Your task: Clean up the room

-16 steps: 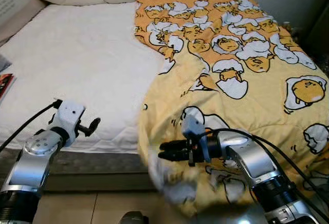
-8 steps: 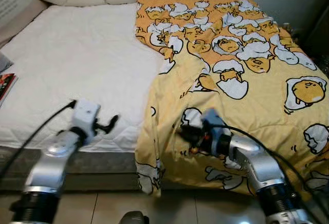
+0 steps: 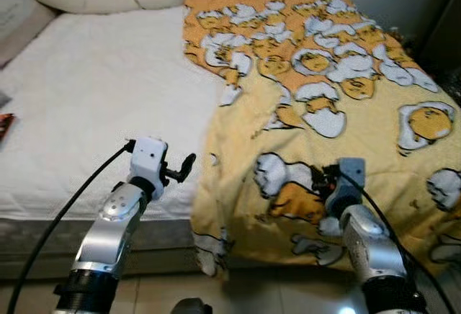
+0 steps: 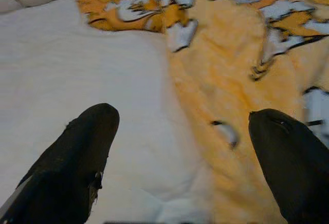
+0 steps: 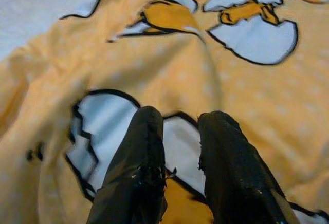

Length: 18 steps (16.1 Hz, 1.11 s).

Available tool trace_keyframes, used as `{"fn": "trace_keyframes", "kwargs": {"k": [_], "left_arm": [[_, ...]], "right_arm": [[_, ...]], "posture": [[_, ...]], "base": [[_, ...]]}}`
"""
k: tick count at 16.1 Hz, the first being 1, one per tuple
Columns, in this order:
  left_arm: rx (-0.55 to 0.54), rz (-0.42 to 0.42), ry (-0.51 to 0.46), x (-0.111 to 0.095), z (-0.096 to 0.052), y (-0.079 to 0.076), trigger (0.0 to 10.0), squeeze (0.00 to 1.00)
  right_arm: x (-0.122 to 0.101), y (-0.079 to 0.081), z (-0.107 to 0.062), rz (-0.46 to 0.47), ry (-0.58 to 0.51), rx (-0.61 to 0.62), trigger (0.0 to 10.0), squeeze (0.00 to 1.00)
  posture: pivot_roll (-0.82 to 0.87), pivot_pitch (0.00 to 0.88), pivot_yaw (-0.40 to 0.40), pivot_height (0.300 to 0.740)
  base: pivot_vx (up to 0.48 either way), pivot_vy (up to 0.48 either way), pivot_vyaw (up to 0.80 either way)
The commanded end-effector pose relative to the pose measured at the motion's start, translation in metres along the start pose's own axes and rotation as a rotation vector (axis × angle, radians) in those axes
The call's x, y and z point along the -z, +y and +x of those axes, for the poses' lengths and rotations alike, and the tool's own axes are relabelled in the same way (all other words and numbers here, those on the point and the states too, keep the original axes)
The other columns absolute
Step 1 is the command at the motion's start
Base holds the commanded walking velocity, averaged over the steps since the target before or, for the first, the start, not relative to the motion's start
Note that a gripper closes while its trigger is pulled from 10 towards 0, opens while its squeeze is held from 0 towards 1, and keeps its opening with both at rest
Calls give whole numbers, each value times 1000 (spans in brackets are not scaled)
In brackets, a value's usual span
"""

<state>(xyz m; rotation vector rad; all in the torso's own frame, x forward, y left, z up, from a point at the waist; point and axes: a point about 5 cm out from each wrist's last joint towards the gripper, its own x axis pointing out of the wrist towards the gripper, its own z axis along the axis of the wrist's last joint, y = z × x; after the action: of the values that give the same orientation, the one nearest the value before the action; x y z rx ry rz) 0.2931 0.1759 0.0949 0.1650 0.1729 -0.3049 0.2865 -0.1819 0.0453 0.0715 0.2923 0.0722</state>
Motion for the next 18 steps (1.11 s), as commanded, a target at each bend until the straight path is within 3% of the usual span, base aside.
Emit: {"fn": "trace_keyframes", "kwargs": {"k": [1,6,10,11,12,15,18], "left_arm": [[-34,14,0,-1,0,5,10000,0],[-60,4,-7,0,-4,5,10000,0],[-81,7,-9,1,-2,7,10000,0],[-89,3,-11,1,-2,7,10000,0],[-91,2,-11,1,-2,7,10000,0],[-96,6,-14,-1,0,9,10000,0],[-117,-34,-30,-3,2,10,10000,0]], "right_arm": [[-7,6,2,-39,-32,18,10000,0],[-21,-1,1,70,-142,86,10000,0],[-24,6,7,38,-144,54,10000,0],[-28,12,8,-11,-153,3,10000,1000],[-29,13,9,-43,-155,-6,10000,1000],[-35,15,12,-26,-192,-9,10000,1000],[-38,23,14,-23,-186,-40,10000,1000]], "posture": [[29,0,63,740],[41,0,38,740],[47,0,31,740],[56,0,24,740],[56,0,24,740],[54,0,30,740],[55,0,31,740]], "base": [[0,428,0],[0,424,0],[0,424,0],[0,428,0],[0,428,0],[0,430,0],[0,0,0]]}}
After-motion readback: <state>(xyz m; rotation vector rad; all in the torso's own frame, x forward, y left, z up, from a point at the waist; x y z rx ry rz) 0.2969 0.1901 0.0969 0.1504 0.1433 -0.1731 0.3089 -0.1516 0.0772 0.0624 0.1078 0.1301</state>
